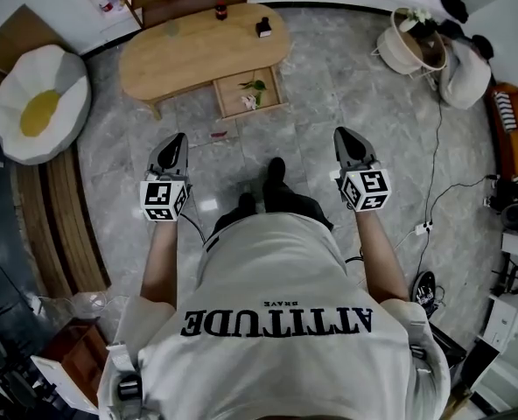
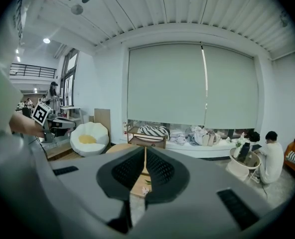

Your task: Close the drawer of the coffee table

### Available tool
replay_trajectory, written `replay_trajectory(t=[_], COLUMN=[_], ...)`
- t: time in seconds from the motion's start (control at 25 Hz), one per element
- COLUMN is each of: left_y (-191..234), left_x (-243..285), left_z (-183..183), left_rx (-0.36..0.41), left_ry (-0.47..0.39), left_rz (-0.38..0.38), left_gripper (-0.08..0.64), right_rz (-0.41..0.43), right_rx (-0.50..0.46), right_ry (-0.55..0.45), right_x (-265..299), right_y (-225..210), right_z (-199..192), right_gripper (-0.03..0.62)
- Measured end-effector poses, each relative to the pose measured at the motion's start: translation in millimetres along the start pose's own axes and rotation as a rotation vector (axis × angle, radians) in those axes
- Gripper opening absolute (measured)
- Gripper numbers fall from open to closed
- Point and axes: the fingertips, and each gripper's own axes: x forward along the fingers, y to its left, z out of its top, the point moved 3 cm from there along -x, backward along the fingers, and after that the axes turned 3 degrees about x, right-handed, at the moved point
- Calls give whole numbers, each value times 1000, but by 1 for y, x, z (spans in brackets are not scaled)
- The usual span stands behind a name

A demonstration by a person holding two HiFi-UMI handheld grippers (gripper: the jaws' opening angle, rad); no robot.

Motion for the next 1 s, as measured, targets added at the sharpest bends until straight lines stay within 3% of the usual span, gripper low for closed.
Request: replay_trajectory(t=[0.52,1.0], left_y=[6,3], left_x=[62,134], left_z=[30,36], left_rx=[37,22], left_ry=[-21,30], left_rz=[46,104], left_gripper=[23,23], right_rz=[47,146], right_rx=[15,0], right_ry=[-19,30], right_x=[65,141], right_y=[-50,-104], right_z=[17,23], right_gripper=[21,21])
